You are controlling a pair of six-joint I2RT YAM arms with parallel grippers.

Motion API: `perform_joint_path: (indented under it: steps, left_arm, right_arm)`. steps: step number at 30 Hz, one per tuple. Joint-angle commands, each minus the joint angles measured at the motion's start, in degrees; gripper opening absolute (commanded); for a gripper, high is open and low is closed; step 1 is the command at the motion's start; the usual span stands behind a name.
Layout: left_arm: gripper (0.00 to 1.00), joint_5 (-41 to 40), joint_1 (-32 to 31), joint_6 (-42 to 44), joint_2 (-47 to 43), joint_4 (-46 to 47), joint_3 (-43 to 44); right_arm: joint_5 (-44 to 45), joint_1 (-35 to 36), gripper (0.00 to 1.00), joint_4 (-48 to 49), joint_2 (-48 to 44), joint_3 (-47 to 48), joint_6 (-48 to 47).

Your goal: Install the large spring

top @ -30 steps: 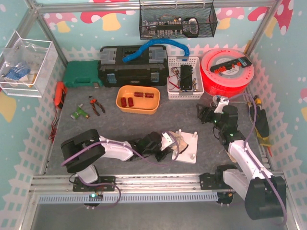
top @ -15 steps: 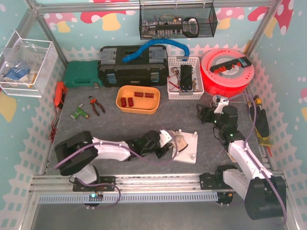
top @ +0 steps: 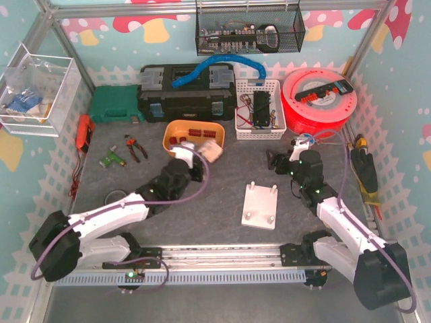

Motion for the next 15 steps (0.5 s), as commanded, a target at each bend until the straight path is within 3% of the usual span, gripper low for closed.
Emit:
perform_joint_path:
  steps: [1, 9, 15]
  left_arm:
    - [0.0, -1.67, 9.5, -10.69, -4.56, -9.27, -0.27]
    - [0.0, -0.72, 27.69, -18.2, -12.05, -12.05, -7.35]
    - [0.0, -2.18, 37.46, -24.48, -11.17, -11.01, -10.79]
  right_arm:
    - [8.41, 4.51, 0.9, 0.14, -1.32, 1.89, -3.78]
    - [8.24, 5.61, 0.9, 0.45, -1.28, 1.84, -4.02]
    - [9.22, 6.58, 0.9, -0.16, -0.71, 2.52, -4.64]
